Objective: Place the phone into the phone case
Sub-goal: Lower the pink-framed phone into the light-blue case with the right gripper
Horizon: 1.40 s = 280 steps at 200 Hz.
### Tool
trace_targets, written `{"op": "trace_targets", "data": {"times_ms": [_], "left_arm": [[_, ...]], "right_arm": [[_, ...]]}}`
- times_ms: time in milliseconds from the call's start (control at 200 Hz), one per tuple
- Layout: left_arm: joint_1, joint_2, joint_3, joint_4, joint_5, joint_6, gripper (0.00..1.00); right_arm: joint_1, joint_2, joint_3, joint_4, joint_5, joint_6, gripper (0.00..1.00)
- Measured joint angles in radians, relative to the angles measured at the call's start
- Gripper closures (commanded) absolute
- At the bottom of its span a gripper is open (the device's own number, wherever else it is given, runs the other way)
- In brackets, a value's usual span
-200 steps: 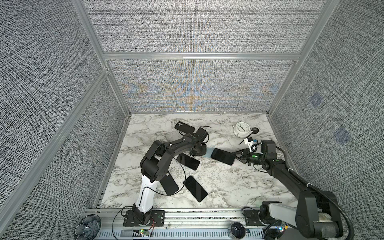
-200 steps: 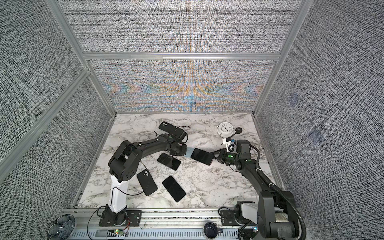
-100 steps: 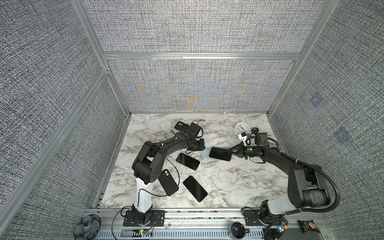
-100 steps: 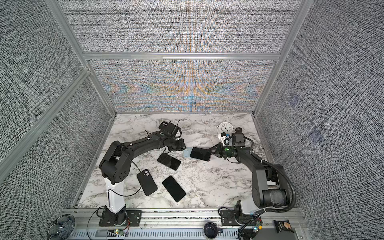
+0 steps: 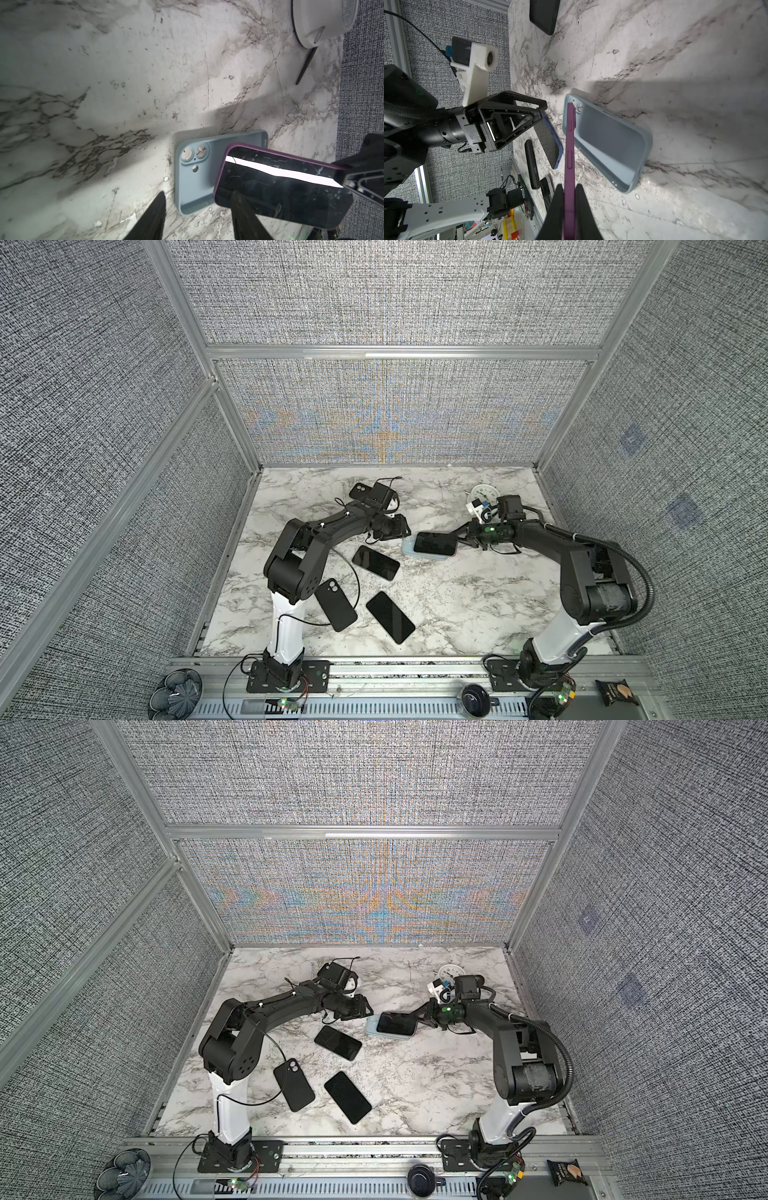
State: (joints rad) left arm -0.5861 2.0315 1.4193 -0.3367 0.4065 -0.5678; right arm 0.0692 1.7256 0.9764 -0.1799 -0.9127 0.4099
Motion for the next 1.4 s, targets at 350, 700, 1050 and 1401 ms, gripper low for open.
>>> {"op": "trace_targets", "data": {"times_ms": [350, 700, 1050, 1401], "left_arm": [[0.004, 0.03, -0.01, 0.02, 0.046, 0.003, 0.47], [0.004, 0.043, -0.03, 0.045, 0.07, -0.011, 0.47], [0.005, 0.06, -0.036, 0.06, 0.095, -0.029, 0.49], [0.005, 0.045, -0.086, 0.114, 0.12, -0.034, 0.49]], "right_arm": [[0.013, 0.069, 0.051, -0.021, -0.011, -0.008, 1.0], [0.016, 0.12, 0.096, -0.065, -0.037, -0.04, 1.0], [0.016, 0.16, 0.132, -0.143, -0.04, -0.073, 0.98], [0.021, 0.198, 0.144, -0.163, -0.025, -0.074, 0.86]]}}
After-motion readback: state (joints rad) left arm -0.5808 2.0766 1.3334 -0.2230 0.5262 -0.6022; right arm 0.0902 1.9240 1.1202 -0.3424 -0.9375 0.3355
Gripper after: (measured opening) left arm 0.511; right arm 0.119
